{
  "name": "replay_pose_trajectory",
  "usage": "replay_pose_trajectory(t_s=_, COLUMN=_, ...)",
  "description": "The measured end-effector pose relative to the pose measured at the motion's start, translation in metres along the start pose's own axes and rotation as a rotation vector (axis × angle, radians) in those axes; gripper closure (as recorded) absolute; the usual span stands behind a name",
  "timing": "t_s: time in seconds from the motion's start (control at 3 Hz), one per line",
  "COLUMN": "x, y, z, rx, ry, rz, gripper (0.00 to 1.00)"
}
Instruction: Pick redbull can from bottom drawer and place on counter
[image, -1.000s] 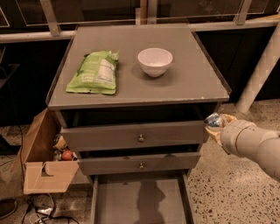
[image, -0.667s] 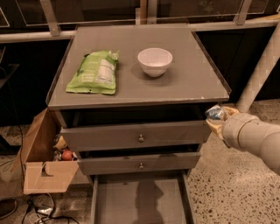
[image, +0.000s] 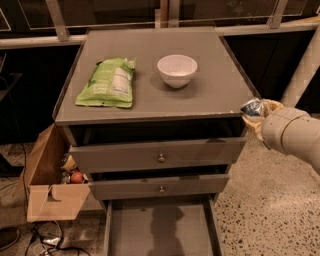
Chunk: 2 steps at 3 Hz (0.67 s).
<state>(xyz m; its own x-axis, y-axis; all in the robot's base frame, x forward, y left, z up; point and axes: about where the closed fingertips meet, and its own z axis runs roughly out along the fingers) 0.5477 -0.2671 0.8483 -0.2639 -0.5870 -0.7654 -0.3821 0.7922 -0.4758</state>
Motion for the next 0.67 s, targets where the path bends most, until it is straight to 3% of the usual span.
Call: replay_pose_trajectory(t_s=0.67, x=-0.037, y=-0.03, z=0.032, rx=-0.068, ry=-0.024, rz=0.011, gripper=1.0)
